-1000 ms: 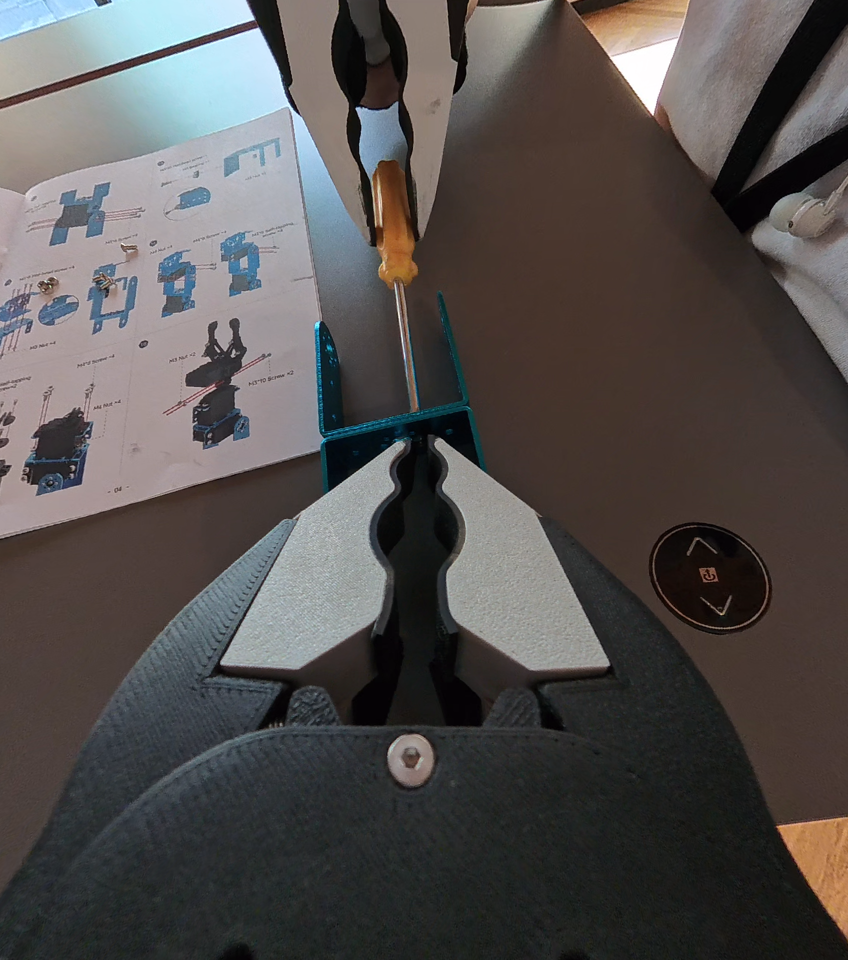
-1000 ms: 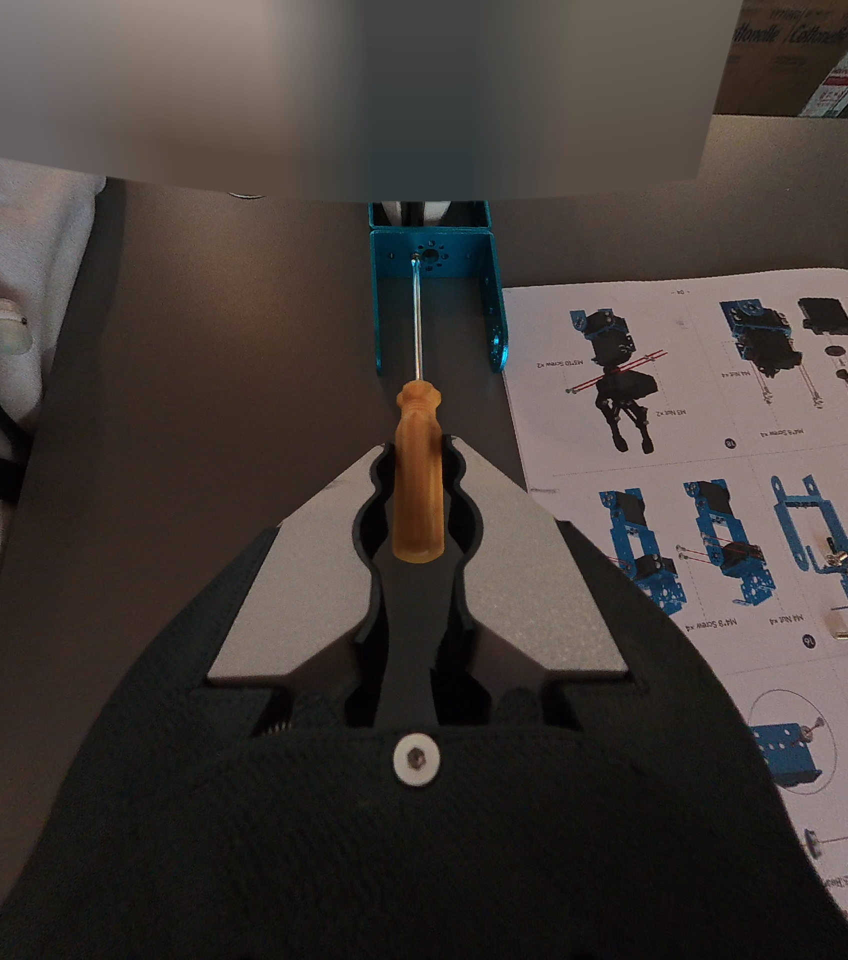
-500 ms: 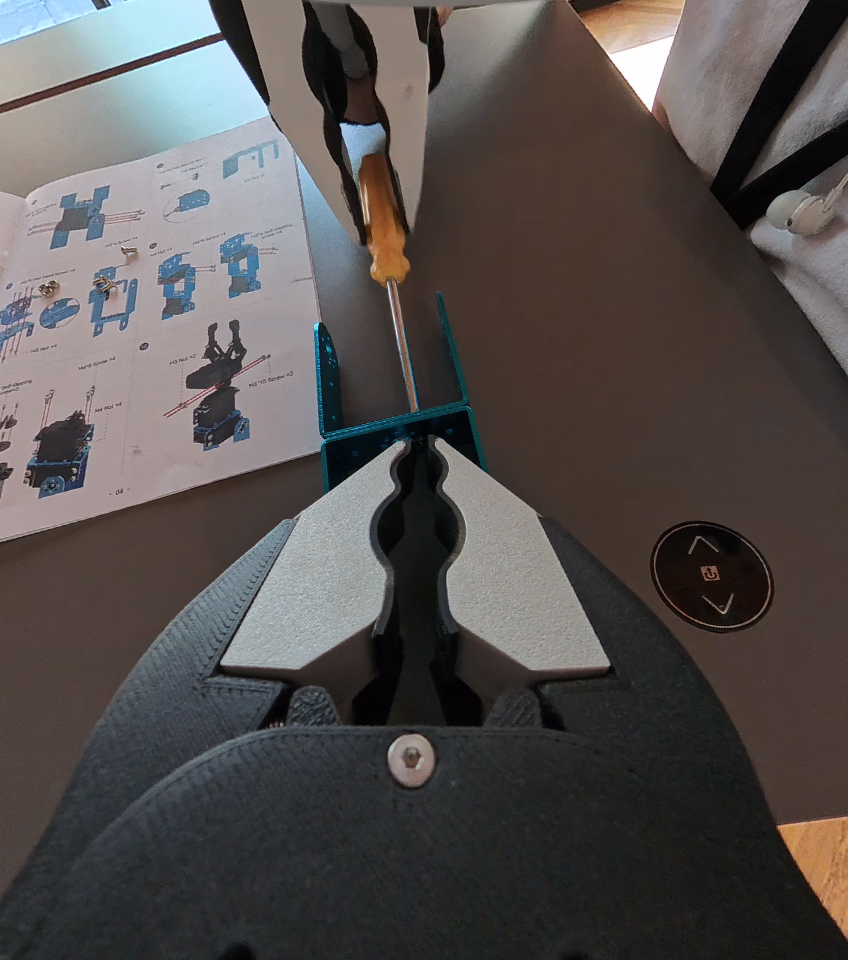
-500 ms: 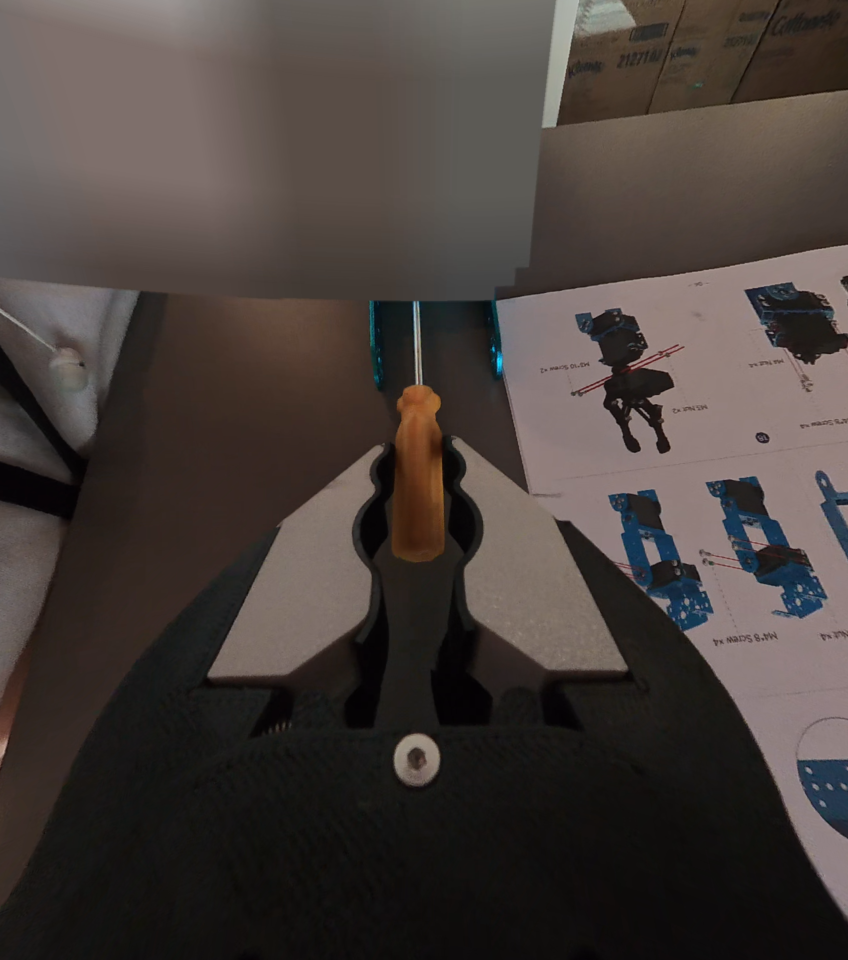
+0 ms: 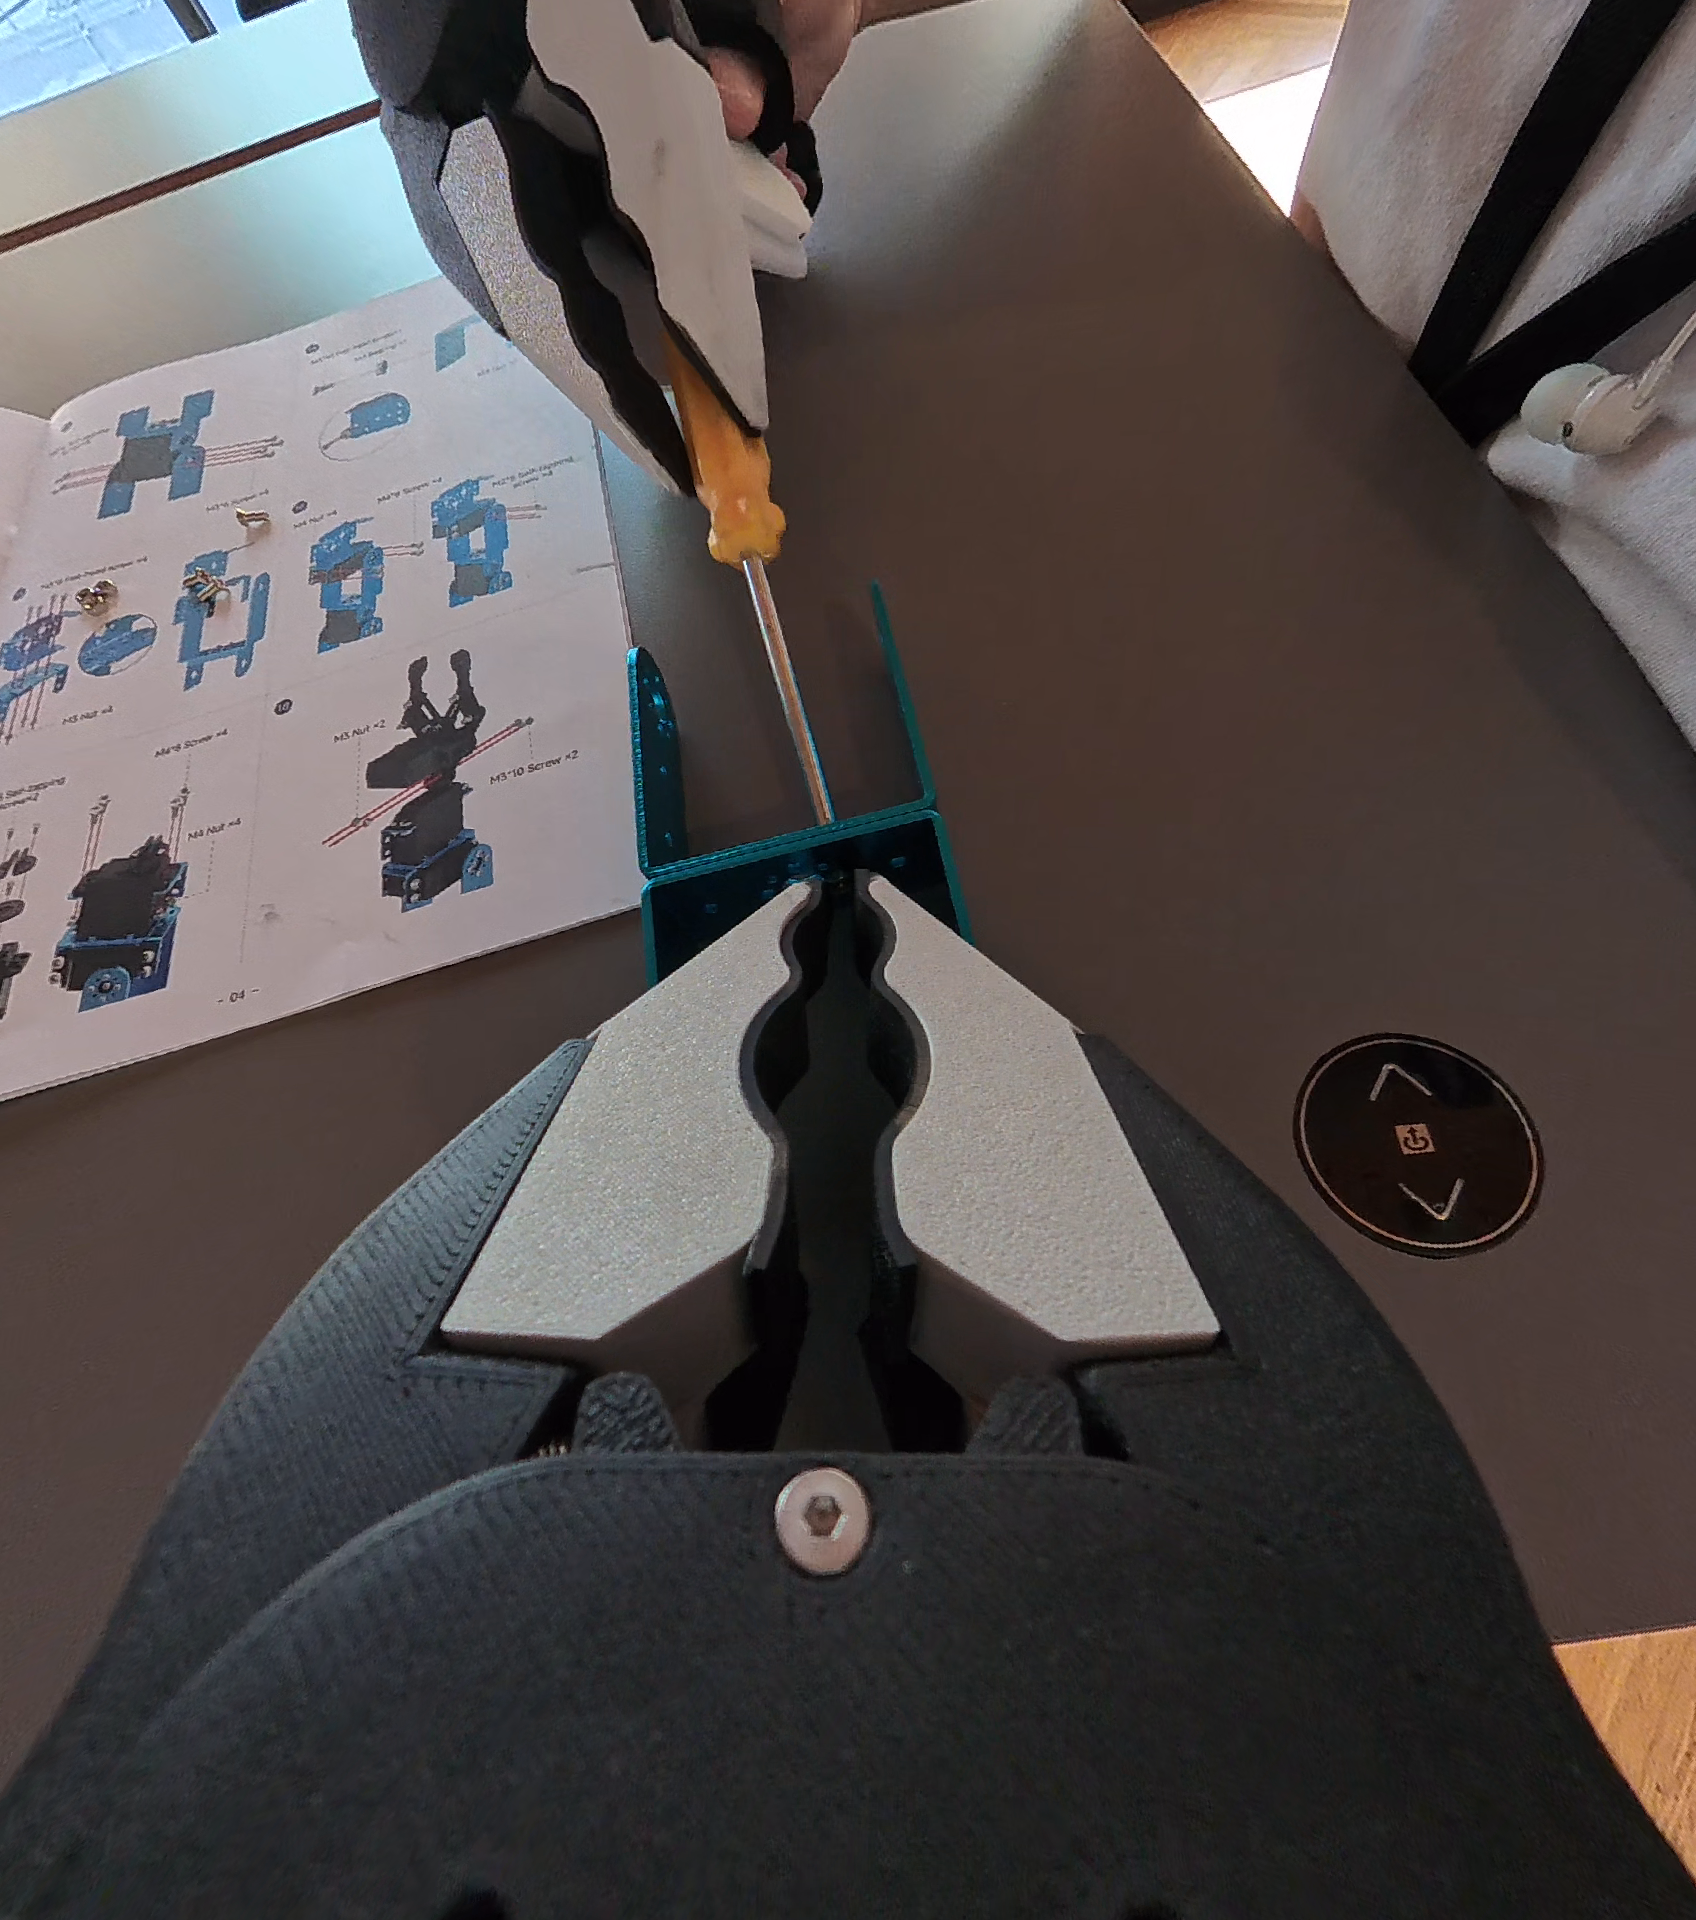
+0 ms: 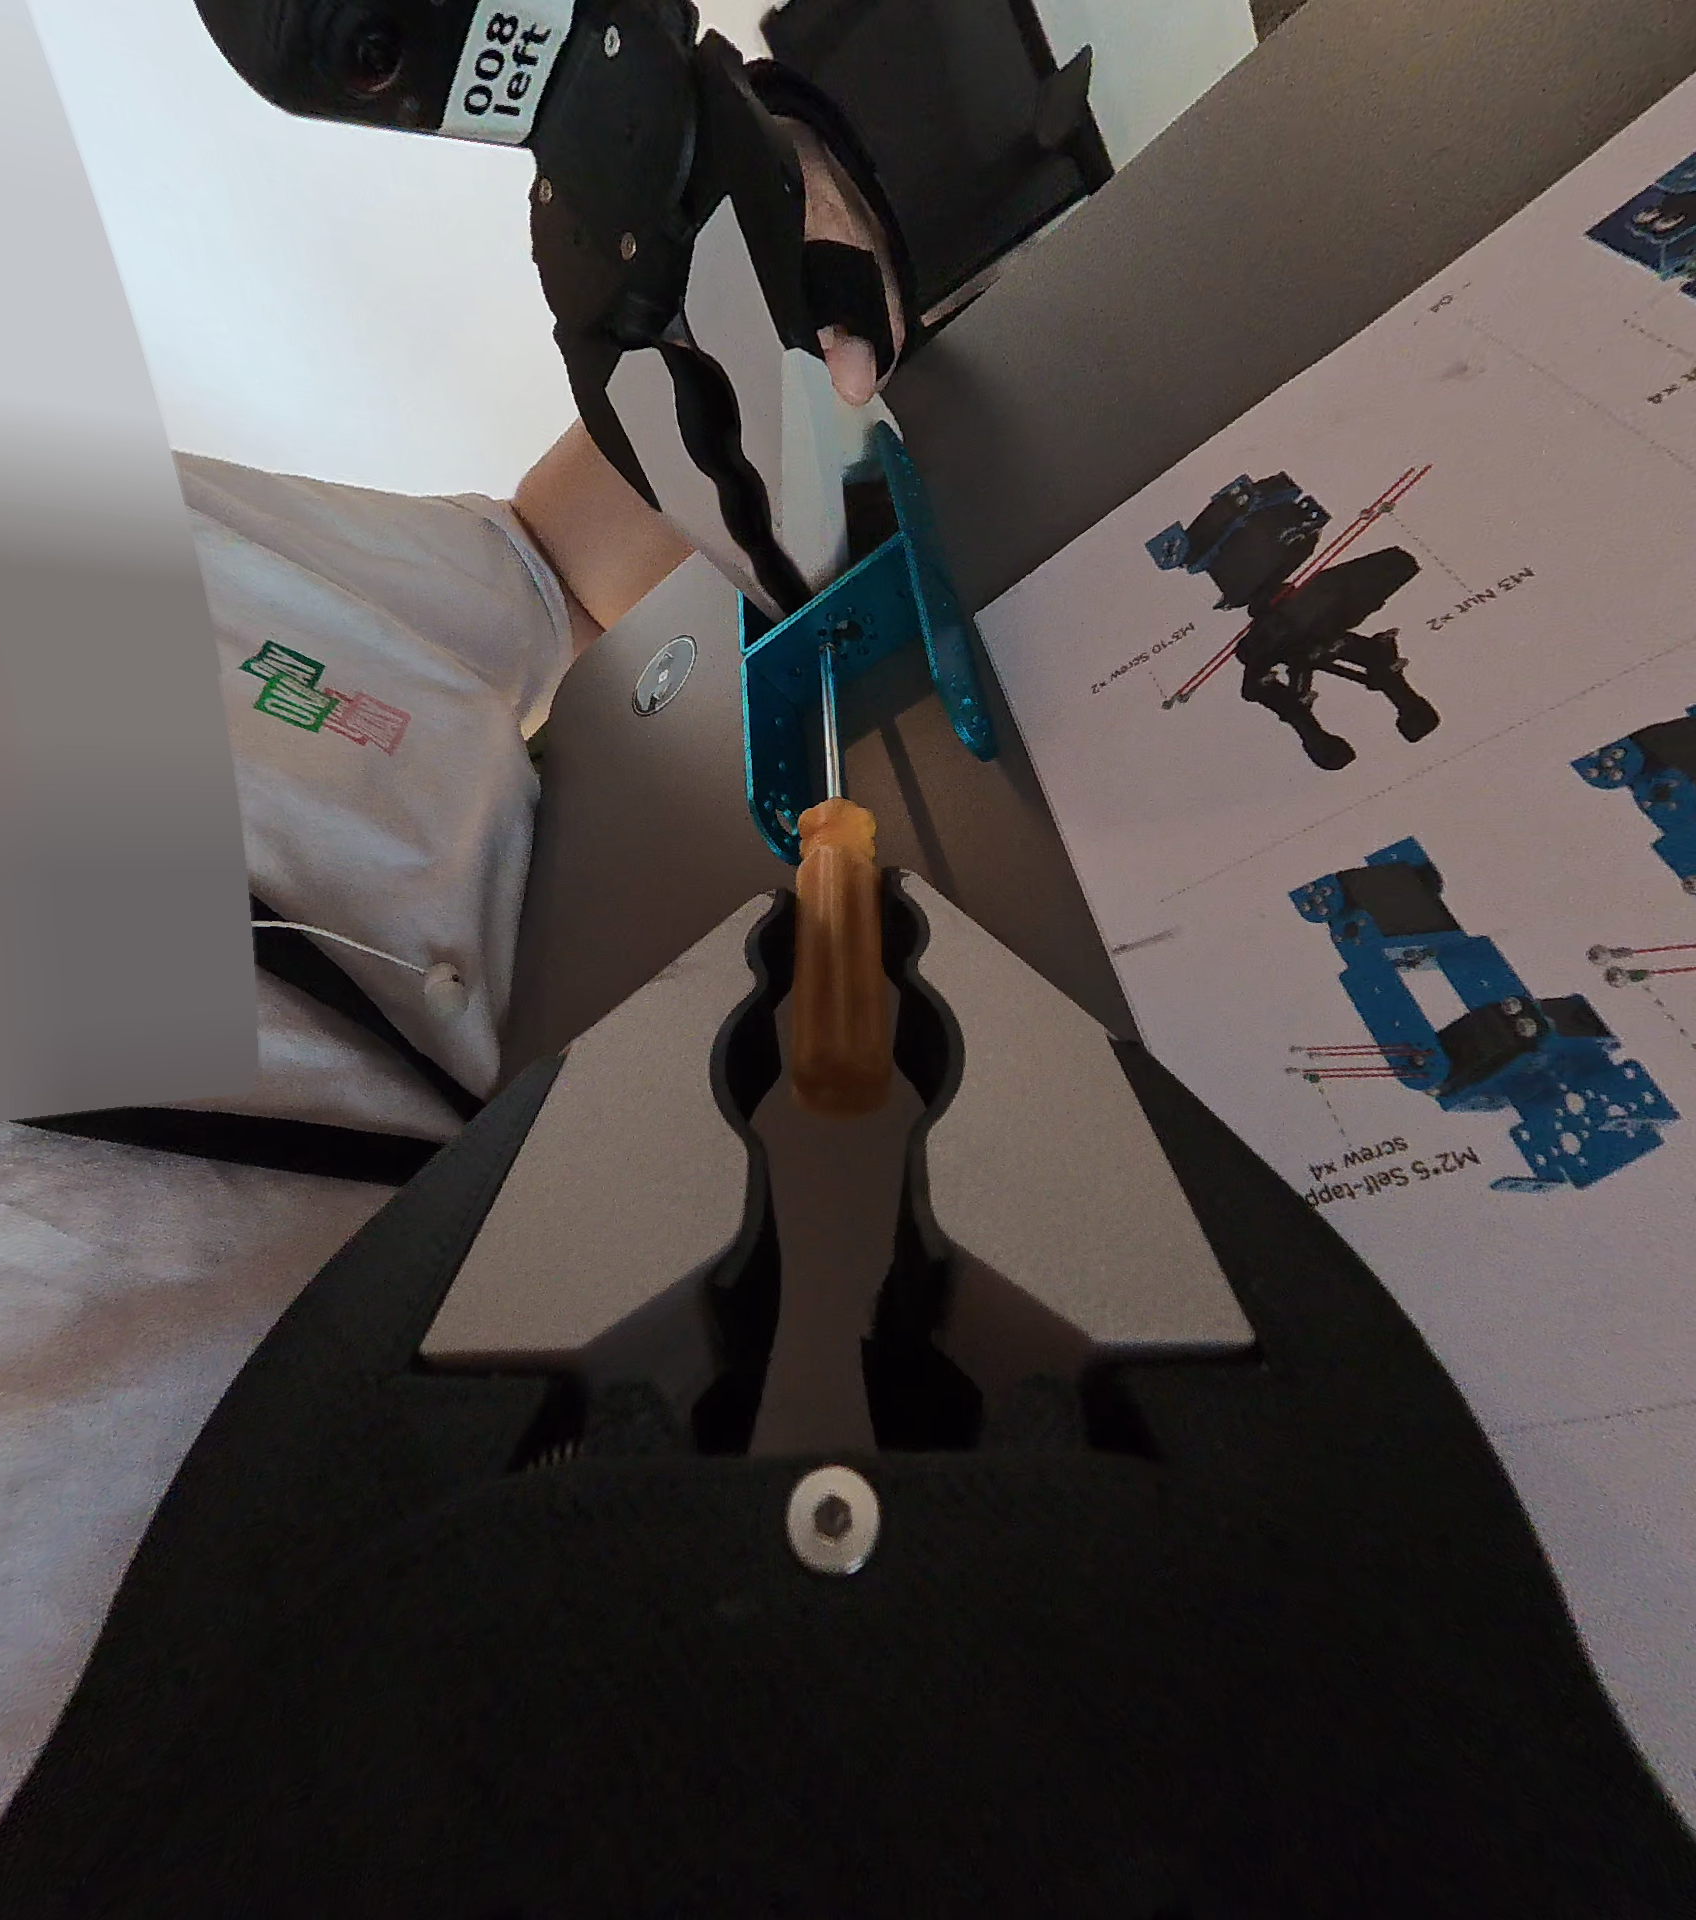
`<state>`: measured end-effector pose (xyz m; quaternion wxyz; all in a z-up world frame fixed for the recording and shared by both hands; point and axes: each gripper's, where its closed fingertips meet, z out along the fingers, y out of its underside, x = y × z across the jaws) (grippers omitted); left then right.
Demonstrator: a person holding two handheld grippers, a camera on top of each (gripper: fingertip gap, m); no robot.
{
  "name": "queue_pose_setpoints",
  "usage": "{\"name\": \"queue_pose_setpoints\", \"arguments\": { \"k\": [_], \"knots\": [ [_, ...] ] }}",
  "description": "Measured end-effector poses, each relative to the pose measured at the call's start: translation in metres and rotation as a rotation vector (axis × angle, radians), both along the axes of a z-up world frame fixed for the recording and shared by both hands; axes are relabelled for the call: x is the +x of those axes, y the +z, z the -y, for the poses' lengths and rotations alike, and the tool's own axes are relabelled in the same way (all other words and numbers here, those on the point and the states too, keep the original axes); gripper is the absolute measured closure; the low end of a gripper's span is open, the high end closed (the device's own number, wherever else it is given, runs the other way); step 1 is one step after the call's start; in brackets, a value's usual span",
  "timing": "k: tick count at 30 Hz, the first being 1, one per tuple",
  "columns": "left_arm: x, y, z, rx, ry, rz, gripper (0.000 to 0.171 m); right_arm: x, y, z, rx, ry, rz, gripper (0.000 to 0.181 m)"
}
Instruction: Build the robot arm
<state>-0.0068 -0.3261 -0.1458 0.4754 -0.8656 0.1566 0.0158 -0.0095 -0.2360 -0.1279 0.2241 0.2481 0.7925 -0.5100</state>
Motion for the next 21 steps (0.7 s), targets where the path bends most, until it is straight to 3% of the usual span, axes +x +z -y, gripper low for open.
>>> {"name": "queue_pose_setpoints", "arguments": {
  "k": [5, 21],
  "knots": [
    [0.0, 0.0, 0.0, -0.001, -0.003, 0.002, 0.168, 0.005, -0.002, 0.0, 0.038, 0.038, -0.11, 0.165],
    [0.001, 0.0, 0.0, 0.003, -0.006, -0.007, 0.169, 0.016, -0.012, -0.001, 0.04, -0.047, 0.401, 0.166]
  ]
}}
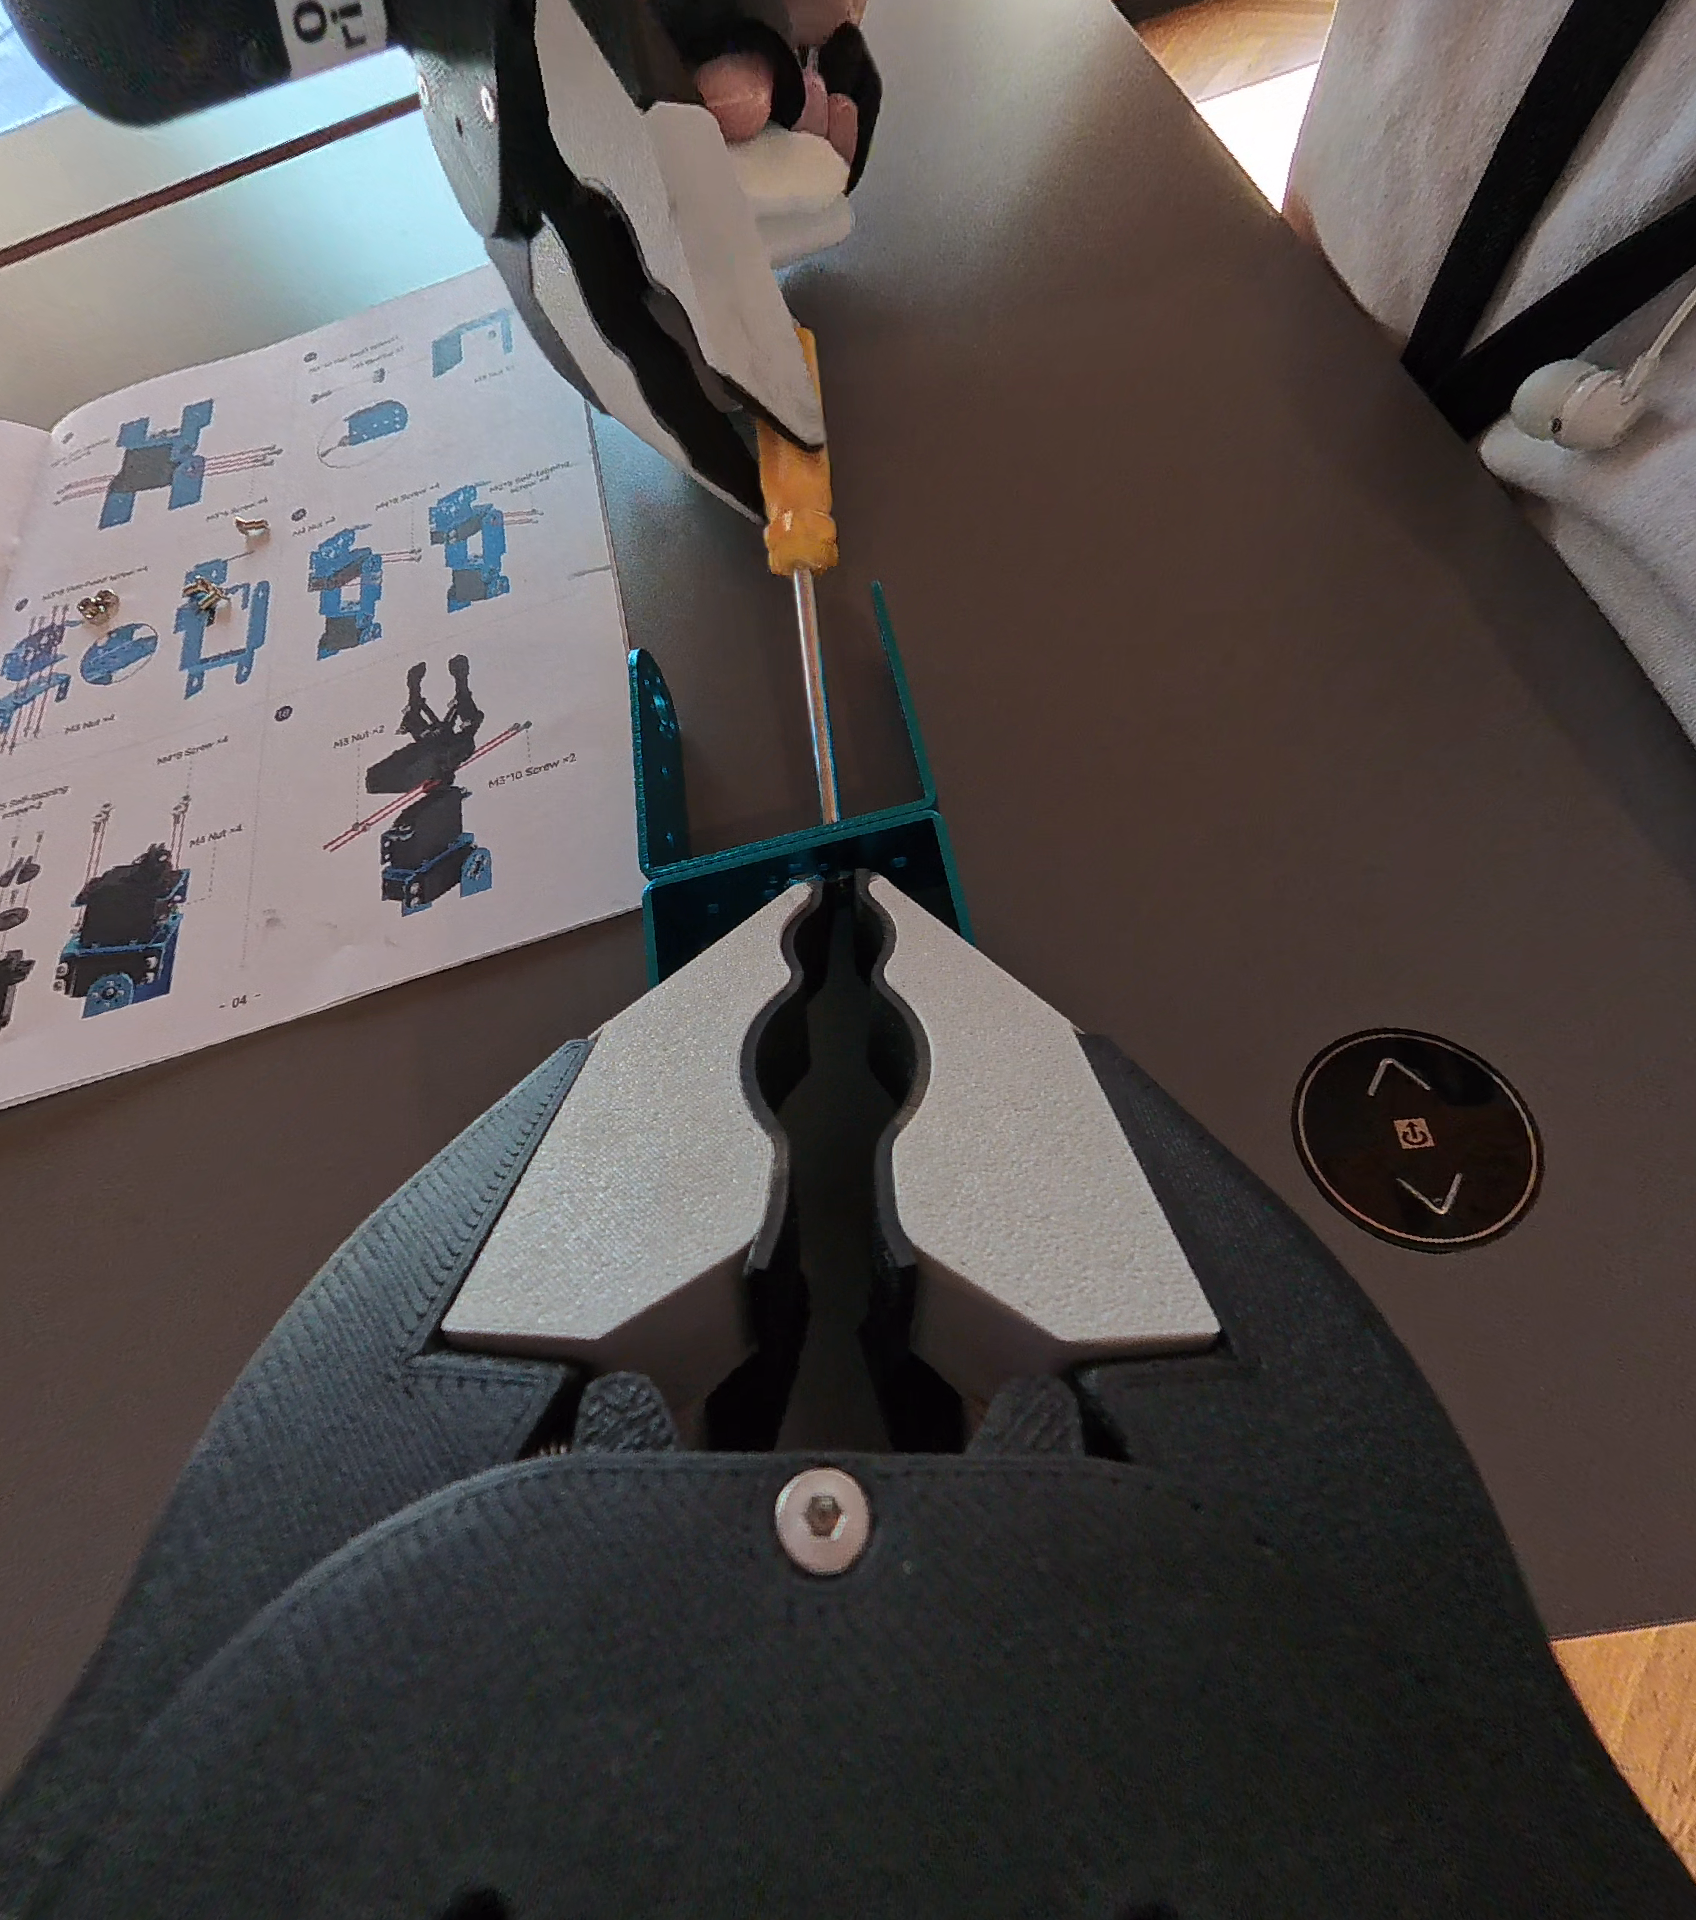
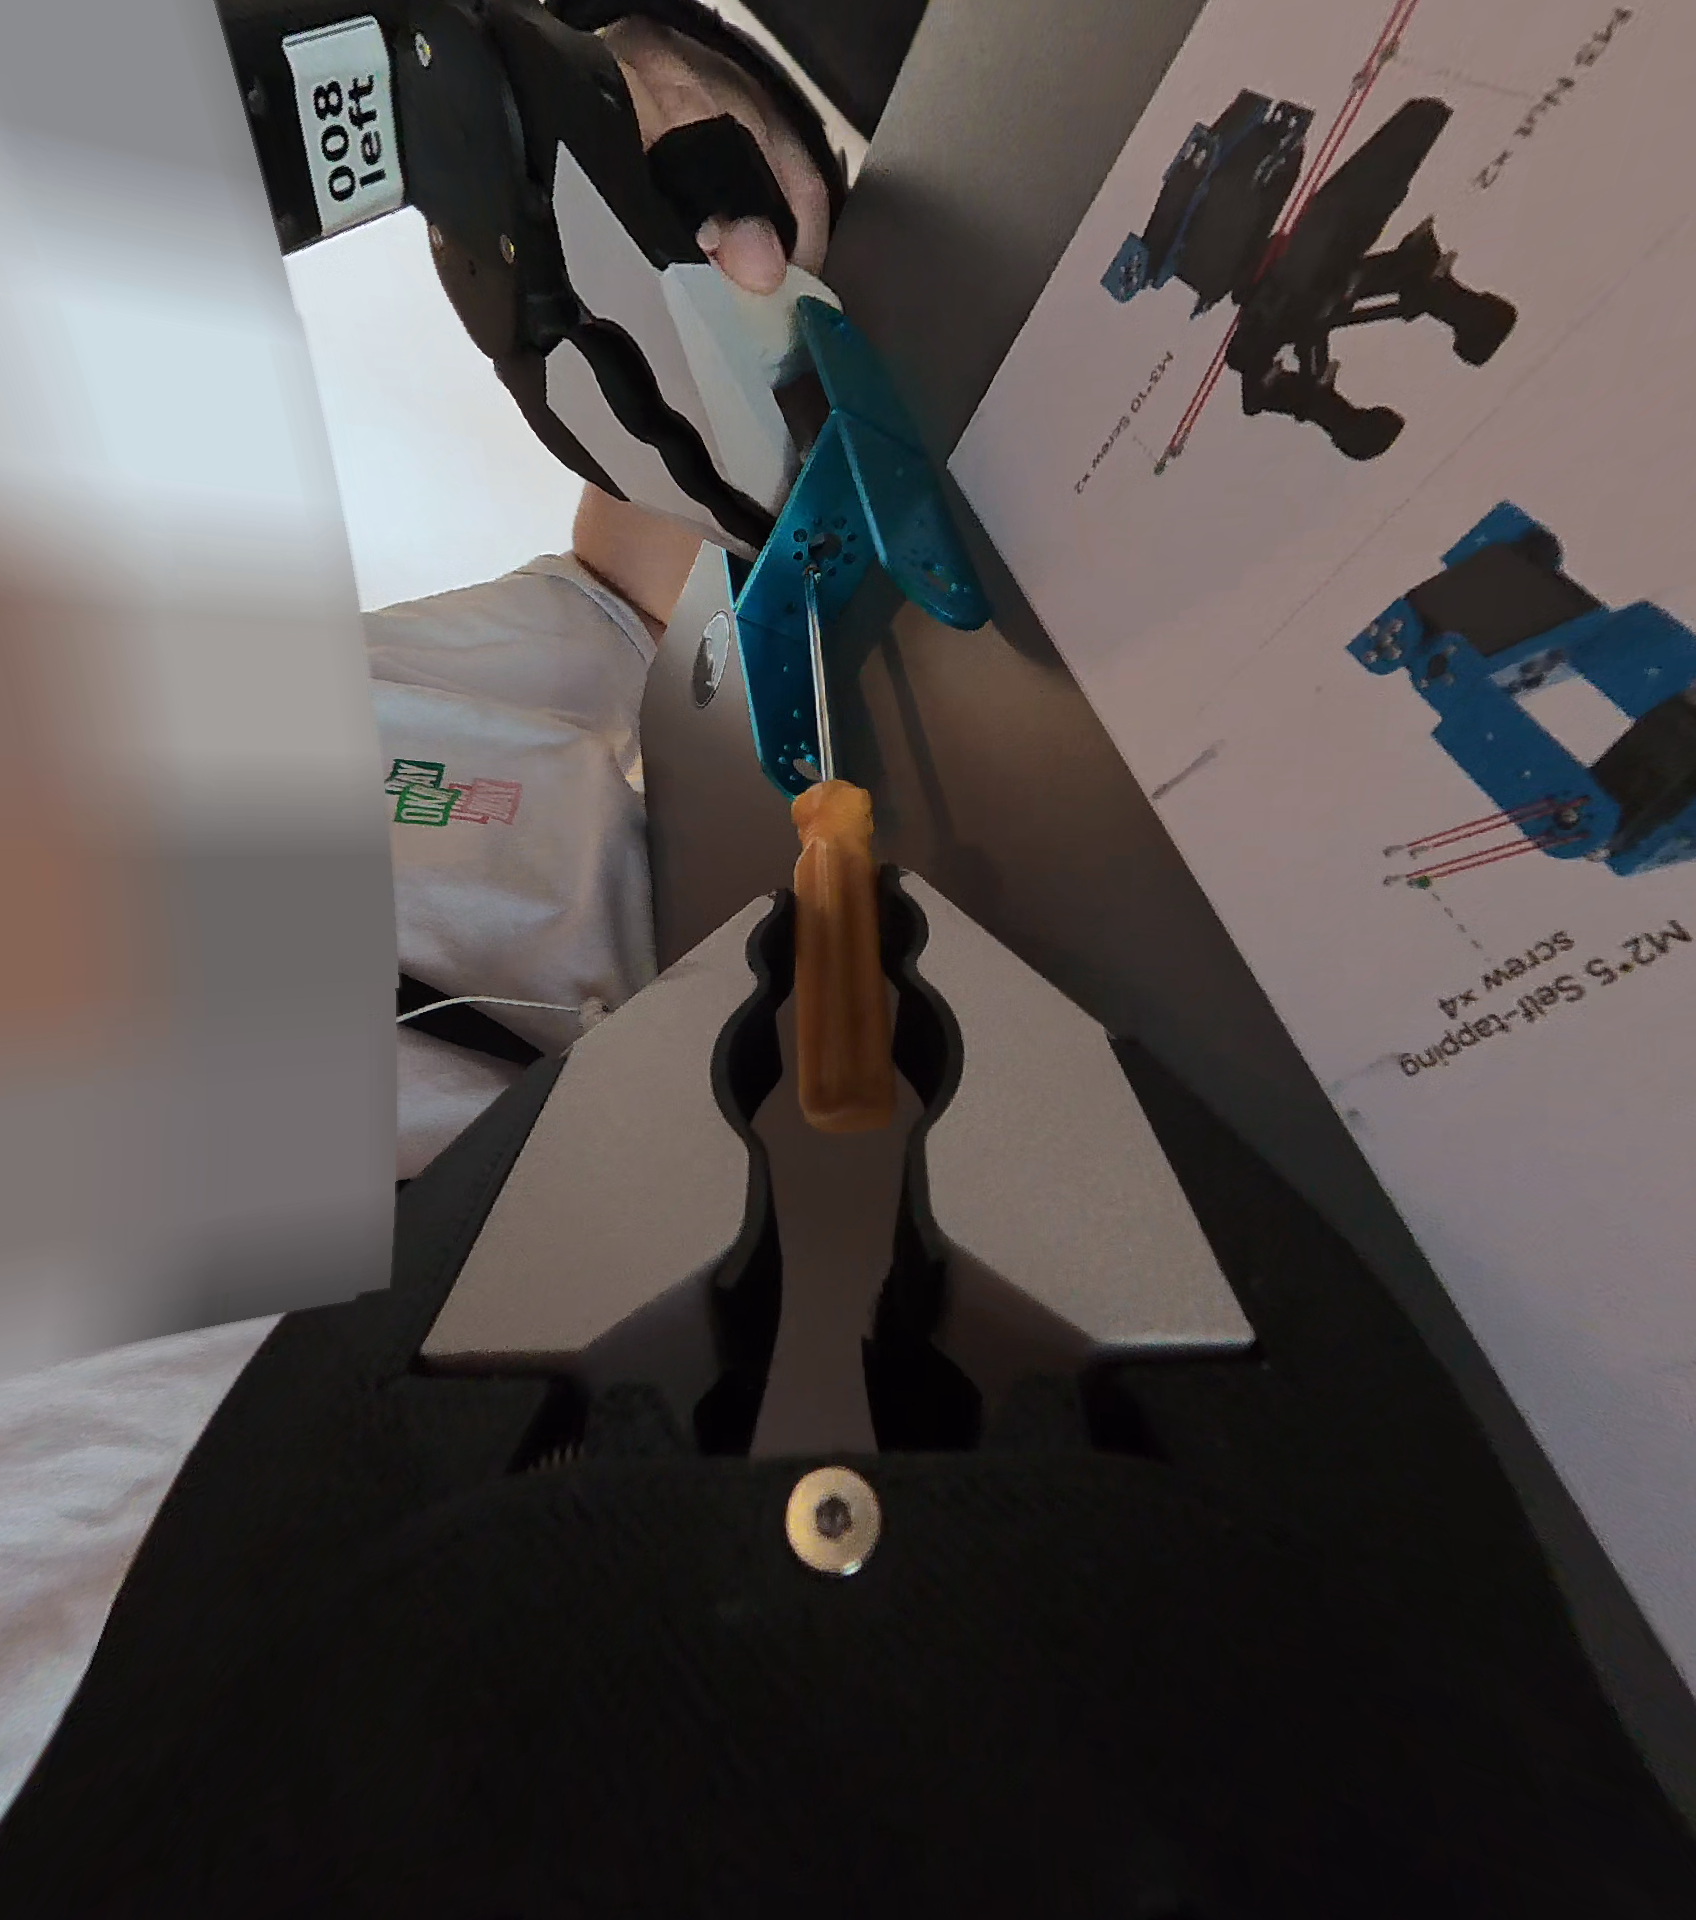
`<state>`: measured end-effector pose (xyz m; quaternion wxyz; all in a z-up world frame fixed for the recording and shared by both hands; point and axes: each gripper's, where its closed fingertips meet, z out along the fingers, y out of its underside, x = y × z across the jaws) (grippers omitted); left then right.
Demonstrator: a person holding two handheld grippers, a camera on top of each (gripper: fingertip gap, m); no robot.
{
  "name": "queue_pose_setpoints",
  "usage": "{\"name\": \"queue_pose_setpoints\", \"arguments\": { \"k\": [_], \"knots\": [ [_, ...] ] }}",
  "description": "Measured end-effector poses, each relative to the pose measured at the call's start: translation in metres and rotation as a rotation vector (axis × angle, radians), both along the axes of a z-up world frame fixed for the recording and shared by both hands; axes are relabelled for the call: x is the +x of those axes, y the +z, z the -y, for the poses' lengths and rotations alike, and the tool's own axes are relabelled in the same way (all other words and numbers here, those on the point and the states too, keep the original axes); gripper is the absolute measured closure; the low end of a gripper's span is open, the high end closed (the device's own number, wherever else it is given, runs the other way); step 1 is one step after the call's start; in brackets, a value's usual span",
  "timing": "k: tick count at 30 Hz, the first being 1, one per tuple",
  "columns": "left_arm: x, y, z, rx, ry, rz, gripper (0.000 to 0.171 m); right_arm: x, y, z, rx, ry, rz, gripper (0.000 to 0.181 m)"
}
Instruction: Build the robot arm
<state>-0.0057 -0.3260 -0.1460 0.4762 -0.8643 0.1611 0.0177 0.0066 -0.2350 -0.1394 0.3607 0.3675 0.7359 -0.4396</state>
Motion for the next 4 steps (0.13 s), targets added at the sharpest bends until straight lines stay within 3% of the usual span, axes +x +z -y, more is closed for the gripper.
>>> {"name": "queue_pose_setpoints", "arguments": {
  "k": [4],
  "knots": [
    [0.0004, 0.0001, 0.0003, 0.002, -0.002, -0.004, 0.169, 0.0013, 0.0015, 0.0005, -0.029, -0.012, 0.109, 0.166]
  ]
}}
